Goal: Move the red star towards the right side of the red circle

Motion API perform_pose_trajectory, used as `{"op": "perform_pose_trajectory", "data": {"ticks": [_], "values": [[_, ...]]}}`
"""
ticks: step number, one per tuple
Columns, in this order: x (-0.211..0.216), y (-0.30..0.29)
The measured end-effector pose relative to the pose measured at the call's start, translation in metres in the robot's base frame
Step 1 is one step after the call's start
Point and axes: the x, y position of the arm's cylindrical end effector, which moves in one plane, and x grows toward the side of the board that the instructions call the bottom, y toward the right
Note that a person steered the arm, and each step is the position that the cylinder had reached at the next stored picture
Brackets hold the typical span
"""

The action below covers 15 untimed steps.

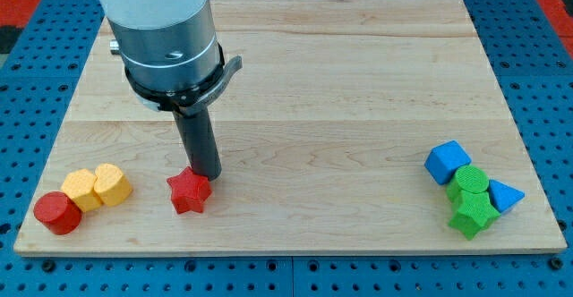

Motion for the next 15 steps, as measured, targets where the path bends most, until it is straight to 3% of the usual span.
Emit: {"op": "perform_pose_trajectory", "data": {"ticks": [5,15], "values": [[0.012,0.037],[0.03,-0.03]]}}
